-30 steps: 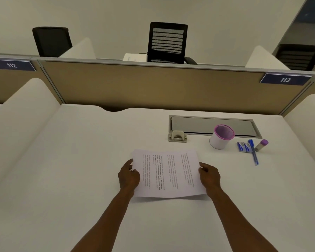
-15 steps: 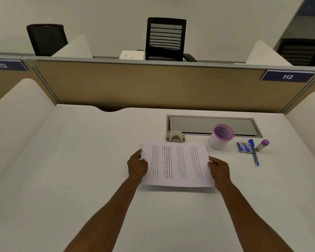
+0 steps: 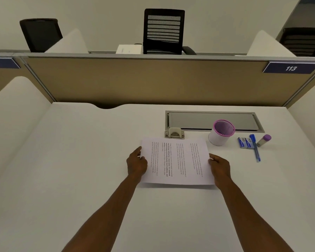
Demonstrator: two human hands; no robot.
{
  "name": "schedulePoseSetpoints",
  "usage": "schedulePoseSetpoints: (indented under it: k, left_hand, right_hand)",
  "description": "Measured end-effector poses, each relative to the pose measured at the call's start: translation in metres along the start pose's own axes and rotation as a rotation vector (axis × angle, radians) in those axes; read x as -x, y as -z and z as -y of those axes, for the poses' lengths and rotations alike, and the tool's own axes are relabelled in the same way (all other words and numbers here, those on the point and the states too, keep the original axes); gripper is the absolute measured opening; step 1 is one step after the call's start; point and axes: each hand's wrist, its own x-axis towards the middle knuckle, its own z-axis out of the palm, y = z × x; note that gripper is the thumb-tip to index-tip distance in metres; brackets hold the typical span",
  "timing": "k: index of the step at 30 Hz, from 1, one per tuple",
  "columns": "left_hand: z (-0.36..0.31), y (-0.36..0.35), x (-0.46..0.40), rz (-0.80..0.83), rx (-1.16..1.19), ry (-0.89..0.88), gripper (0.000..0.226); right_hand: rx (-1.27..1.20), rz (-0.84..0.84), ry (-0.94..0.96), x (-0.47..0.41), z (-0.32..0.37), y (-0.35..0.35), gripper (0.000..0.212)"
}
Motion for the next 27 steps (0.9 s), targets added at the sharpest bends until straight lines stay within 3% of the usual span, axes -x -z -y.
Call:
schedulePoseSetpoints:
  k: [27]
  left_hand:
    - [0.001,-0.009,-0.017,0.022,-0.032,0.027,0.049]
  right_hand:
    - [0.071,0.024,0.037,-0.016,0.017,-0.007,0.034]
